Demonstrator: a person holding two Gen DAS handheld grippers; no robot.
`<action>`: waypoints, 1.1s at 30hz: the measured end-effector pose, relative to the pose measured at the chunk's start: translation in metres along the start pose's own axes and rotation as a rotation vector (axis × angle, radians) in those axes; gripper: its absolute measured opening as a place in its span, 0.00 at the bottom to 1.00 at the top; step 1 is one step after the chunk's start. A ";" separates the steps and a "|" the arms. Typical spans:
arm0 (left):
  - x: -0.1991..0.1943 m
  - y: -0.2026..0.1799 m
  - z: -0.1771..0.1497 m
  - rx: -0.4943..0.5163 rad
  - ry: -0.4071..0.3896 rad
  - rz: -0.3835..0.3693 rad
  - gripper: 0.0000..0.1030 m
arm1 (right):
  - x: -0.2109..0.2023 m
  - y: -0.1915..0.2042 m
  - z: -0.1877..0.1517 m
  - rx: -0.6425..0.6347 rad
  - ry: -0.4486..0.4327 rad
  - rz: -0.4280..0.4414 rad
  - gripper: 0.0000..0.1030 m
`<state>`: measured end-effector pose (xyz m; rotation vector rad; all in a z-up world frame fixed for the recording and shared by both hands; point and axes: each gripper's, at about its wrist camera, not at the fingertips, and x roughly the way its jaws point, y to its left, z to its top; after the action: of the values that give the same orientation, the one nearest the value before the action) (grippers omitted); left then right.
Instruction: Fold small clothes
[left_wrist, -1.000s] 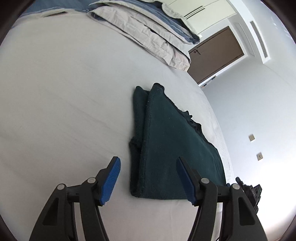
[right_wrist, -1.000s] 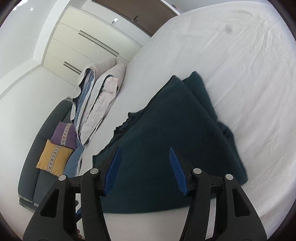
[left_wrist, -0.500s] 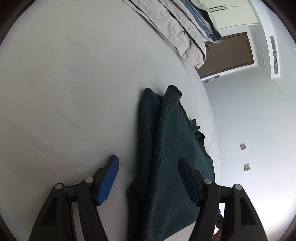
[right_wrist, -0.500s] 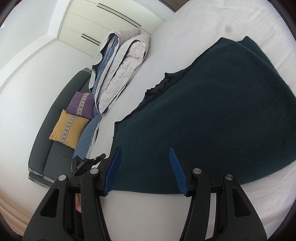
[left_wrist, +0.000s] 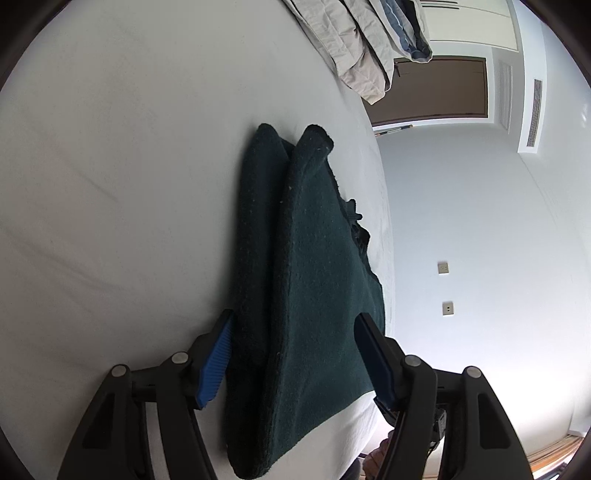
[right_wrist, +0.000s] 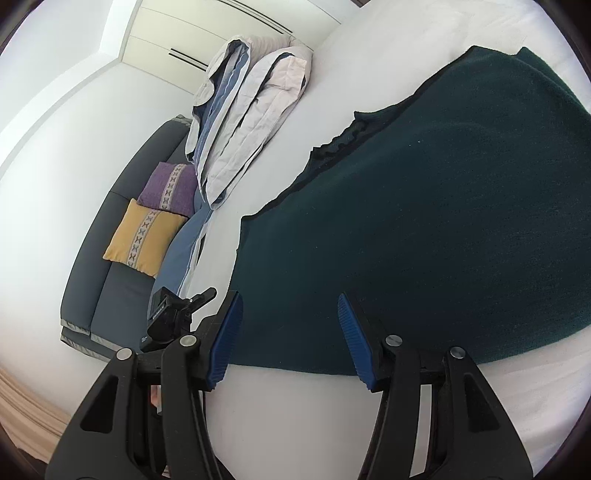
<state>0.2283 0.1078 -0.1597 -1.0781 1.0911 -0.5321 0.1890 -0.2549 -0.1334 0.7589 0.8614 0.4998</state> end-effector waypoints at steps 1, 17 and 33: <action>0.000 0.001 -0.002 -0.008 0.005 -0.017 0.62 | 0.001 0.003 0.000 -0.005 0.004 0.001 0.52; -0.012 0.028 -0.004 -0.063 -0.071 -0.146 0.23 | 0.063 0.044 0.009 -0.078 0.117 0.009 0.52; -0.006 0.010 -0.001 0.081 -0.010 -0.024 0.25 | 0.085 0.048 0.009 -0.090 0.163 -0.007 0.52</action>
<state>0.2239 0.1161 -0.1659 -1.0233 1.0401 -0.5851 0.2399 -0.1709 -0.1344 0.6388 0.9864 0.5962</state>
